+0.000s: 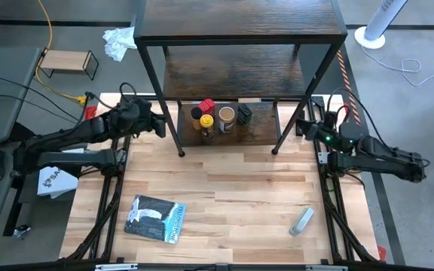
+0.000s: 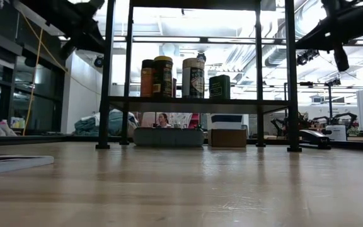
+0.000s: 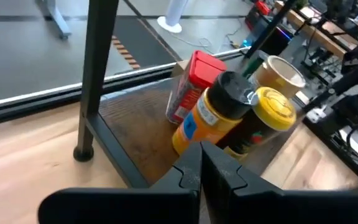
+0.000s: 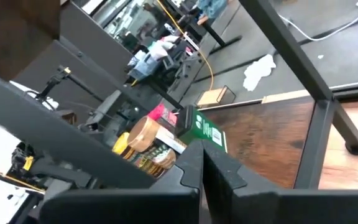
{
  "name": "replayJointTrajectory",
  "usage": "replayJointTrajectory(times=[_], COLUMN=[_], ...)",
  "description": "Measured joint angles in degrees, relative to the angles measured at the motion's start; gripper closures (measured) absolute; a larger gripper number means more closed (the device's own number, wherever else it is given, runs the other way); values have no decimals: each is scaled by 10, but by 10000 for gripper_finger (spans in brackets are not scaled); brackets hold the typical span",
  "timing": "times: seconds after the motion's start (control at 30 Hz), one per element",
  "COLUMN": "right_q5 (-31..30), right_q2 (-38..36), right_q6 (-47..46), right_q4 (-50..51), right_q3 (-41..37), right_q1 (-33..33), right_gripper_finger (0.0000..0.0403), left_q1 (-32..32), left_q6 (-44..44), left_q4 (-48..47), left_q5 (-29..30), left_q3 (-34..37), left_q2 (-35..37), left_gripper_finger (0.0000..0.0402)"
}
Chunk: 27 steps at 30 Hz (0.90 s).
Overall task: Shelf spices
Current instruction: Move the shelf to the center of the table
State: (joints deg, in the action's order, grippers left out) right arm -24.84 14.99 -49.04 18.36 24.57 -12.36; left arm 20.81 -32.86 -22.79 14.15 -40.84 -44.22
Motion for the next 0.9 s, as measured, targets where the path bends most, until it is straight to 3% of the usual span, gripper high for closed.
replayJointTrajectory(times=[0.23,0.53,0.67,0.9], right_q5=[137,321,400,480], right_q2=[56,150,165,156], right_q6=[33,67,67,55], right_q4=[-52,-146,-172,-169], right_q3=[0,0,0,0], right_q1=[-94,-198,-218,-219], right_gripper_finger=[403,403,403,403], left_q1=[35,40,37,6], left_q6=[44,50,45,21], left_q4=[17,4,3,-2], left_q5=[-76,-120,-162,-178], left_q3=[0,0,0,0], left_q2=[-18,-23,-23,-10], left_gripper_finger=[401,401,401,401])
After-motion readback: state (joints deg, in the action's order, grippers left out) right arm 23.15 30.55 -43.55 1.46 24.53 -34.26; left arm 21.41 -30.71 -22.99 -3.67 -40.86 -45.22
